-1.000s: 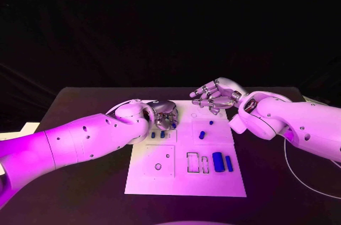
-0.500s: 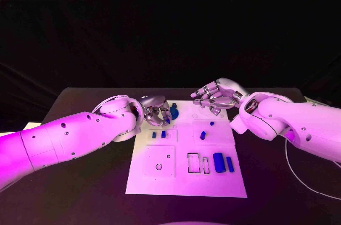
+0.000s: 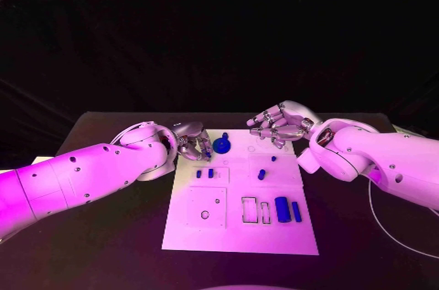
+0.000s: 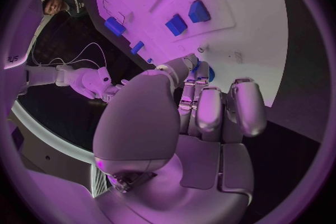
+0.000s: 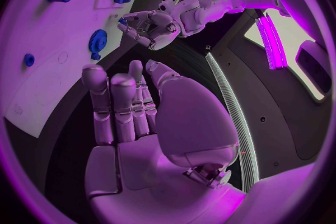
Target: Assemble the parts on the task board
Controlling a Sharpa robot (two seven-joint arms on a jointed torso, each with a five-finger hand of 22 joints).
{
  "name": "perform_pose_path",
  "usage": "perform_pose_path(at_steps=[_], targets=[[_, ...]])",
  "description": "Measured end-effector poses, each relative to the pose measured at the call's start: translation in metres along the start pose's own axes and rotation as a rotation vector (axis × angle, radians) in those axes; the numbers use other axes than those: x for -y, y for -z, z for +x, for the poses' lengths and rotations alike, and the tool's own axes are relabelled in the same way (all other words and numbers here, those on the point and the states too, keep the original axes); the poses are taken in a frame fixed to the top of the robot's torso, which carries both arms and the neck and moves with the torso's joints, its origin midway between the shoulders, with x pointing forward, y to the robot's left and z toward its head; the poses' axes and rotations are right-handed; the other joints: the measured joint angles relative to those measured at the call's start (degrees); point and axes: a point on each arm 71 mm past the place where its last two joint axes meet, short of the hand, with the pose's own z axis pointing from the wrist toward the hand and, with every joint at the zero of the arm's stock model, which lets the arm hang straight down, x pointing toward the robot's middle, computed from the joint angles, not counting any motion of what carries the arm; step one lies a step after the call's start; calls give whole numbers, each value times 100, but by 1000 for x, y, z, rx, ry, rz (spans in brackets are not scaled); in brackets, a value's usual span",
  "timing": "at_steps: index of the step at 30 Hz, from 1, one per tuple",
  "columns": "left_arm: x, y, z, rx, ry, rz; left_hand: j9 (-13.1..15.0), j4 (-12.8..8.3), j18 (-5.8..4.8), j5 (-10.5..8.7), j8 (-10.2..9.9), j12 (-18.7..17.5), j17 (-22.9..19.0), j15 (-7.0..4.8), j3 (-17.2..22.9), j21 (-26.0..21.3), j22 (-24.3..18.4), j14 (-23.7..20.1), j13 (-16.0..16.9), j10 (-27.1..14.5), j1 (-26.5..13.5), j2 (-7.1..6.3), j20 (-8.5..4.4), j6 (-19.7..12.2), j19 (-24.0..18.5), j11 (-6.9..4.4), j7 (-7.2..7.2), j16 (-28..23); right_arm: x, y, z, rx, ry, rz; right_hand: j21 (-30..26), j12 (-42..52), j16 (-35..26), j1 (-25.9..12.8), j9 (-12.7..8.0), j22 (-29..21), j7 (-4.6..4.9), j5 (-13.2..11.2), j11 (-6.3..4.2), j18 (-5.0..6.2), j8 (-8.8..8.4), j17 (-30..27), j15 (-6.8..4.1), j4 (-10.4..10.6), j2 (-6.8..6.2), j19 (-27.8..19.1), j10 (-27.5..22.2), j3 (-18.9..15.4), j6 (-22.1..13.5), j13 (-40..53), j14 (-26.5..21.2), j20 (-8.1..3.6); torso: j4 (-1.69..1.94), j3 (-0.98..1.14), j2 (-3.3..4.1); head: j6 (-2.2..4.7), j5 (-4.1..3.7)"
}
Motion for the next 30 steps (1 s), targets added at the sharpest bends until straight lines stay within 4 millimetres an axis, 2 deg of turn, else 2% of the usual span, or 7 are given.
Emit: perform_pose_path(at_steps=[30], targets=[[-3, -3, 6, -53, 0, -39, 2, 0, 9, -1, -3, 0, -51, 0, -1, 0, -1, 0, 5, 20, -23, -24, 0, -1, 0, -20, -1, 0, 0, 0, 1, -3, -1, 1, 0, 0, 0, 0, 3, 0, 0, 0, 0, 0, 0, 13, 0, 0, 0, 0, 0, 0, 0, 0, 0, 0, 0, 2, -3, -32, 20]])
